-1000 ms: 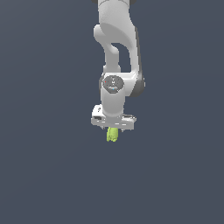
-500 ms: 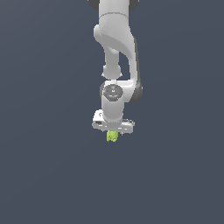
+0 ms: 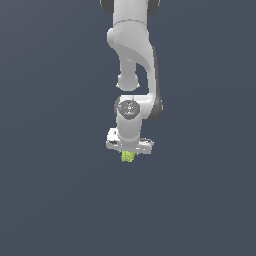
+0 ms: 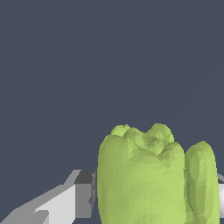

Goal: Pick up the object and move it to a goal position.

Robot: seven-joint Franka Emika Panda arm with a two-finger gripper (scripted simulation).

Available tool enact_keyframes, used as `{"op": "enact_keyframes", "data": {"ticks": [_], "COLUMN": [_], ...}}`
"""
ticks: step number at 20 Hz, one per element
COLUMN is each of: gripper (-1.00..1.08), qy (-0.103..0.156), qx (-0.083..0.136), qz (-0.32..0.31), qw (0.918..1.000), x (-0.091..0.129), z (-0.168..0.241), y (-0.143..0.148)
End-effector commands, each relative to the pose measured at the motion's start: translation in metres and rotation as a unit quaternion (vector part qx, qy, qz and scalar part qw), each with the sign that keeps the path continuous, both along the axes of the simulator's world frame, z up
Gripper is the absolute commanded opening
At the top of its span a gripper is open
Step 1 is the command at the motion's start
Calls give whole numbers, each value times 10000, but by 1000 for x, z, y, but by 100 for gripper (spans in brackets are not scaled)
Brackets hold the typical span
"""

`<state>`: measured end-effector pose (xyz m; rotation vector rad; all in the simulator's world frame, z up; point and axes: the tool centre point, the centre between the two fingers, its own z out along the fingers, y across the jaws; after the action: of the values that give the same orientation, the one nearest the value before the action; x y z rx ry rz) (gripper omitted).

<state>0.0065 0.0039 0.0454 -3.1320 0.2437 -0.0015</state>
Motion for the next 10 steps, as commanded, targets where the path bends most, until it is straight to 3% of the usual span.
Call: {"op": "enact_keyframes", "data": {"ticks": [1, 10], "gripper": [-100, -100], "qy": [5, -3], "qx": [-1, 1], "qz": [-1, 0], "qw": [10000, 10000], "x": [0, -2], "z": [-1, 3], "y": [0, 2]}}
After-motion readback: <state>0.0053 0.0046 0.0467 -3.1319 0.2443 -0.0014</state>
